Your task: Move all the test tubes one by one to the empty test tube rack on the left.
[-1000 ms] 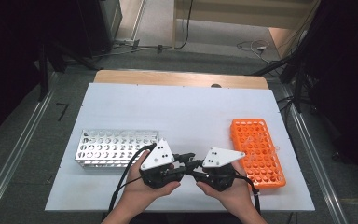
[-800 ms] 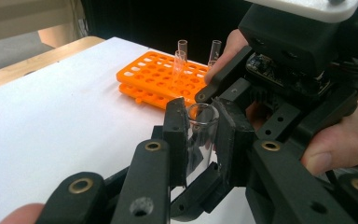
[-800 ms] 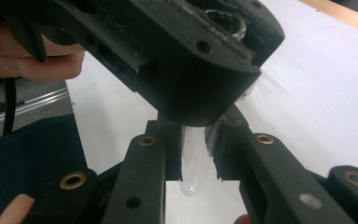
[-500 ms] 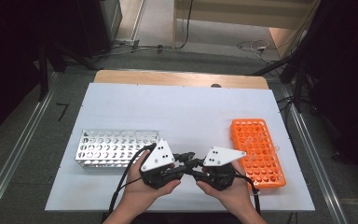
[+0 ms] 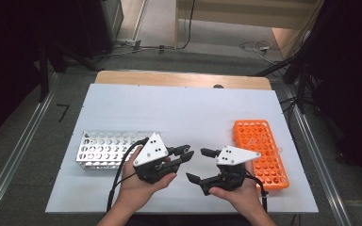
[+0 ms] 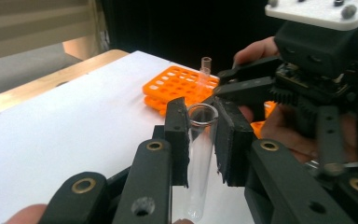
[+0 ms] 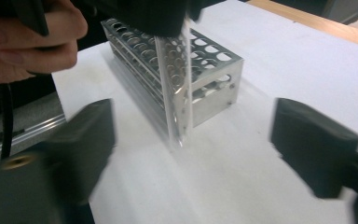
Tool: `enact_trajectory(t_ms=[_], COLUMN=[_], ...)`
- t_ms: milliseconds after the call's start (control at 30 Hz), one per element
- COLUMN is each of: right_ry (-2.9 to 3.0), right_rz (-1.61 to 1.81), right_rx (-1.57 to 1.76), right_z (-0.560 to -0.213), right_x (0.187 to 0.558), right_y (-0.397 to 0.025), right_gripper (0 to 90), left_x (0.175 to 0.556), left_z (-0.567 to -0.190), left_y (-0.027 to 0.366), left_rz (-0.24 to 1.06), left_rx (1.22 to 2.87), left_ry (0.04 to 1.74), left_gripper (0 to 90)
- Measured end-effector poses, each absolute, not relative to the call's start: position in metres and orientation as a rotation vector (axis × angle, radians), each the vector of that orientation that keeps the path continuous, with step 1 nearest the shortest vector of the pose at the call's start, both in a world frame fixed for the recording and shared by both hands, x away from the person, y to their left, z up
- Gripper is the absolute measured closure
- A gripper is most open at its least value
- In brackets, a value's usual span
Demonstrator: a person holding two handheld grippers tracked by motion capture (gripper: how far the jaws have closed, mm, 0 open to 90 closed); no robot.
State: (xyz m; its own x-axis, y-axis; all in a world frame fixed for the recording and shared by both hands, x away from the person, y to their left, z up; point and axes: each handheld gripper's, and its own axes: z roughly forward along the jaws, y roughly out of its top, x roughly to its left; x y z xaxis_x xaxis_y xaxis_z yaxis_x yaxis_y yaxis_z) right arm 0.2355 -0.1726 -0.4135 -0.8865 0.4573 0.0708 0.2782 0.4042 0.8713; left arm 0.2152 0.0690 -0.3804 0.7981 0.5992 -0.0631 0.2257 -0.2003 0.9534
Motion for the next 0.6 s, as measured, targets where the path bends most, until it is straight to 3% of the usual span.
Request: enact_trajectory(t_ms=[600], right_ry=[2.367], right_rz=[1.533], right_rx=[0.728], right_z=[-0.411], right_x=[0.235], right_y=[-0.223], right_gripper=[0.0], left_x=[0.247], left_z=[-0.368], left_y=[0.114], left_rz=[0.503], left_rx=[1.699], left_ry=[0.740], left_gripper=[76.6])
